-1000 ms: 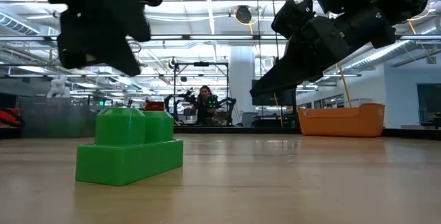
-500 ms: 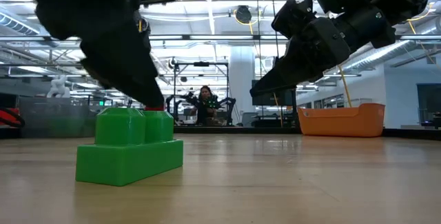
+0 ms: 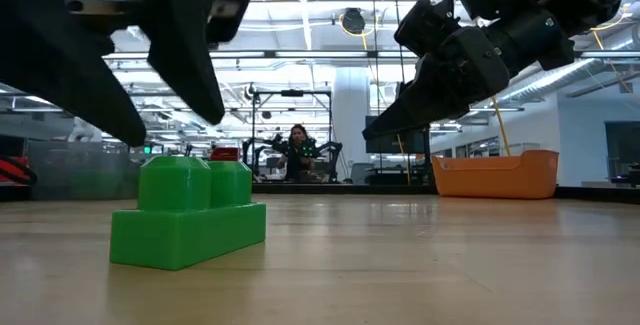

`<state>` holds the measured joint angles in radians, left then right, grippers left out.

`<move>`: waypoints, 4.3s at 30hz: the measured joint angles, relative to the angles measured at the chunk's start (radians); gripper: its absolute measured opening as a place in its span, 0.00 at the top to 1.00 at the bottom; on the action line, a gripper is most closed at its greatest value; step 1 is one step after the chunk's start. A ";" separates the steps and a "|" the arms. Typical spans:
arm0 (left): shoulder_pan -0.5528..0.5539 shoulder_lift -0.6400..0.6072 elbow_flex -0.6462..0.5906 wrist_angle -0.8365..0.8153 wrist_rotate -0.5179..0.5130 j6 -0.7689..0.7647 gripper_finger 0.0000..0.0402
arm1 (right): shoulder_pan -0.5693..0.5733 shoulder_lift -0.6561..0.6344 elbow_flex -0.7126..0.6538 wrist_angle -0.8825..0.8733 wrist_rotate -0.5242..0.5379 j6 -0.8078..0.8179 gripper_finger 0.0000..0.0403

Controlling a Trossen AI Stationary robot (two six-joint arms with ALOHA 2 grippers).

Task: Sort & place blocks by color
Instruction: Put the green game piece into the black bin

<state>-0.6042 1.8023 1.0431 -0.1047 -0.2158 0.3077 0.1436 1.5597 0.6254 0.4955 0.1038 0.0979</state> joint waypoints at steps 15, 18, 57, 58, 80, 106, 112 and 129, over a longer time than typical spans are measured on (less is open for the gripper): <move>0.011 0.012 0.000 -0.004 0.006 0.165 0.38 | 0.000 0.000 0.000 -0.007 -0.001 0.013 0.42; 0.016 0.026 -0.003 0.003 0.033 0.170 0.38 | 0.000 0.000 0.000 -0.007 -0.001 0.014 0.42; 0.229 -0.135 -0.006 -0.482 -0.218 -0.264 0.65 | 0.000 0.000 0.000 -0.014 0.000 0.051 0.42; 0.249 -0.163 -0.006 -0.522 -0.238 -0.299 0.65 | 0.000 0.000 0.000 -0.011 0.000 0.051 0.42; 0.841 -0.597 -0.008 -1.038 -0.281 -0.596 0.65 | 0.022 0.000 0.000 0.002 -0.001 0.076 0.42; 1.153 -0.613 -0.007 -1.141 -0.069 -0.493 0.65 | 0.022 0.000 0.000 0.061 -0.001 0.074 0.42; 1.205 -0.613 -0.007 -1.181 -0.070 -0.498 0.65 | 0.022 0.000 0.000 0.062 0.000 0.074 0.42; 1.254 -0.613 -0.126 -1.174 -0.042 -0.495 0.65 | 0.022 0.000 0.000 0.062 0.000 0.074 0.42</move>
<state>0.6502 1.1892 0.9169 -1.2783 -0.2583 -0.1877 0.1658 1.5597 0.6254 0.5571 0.1036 0.1715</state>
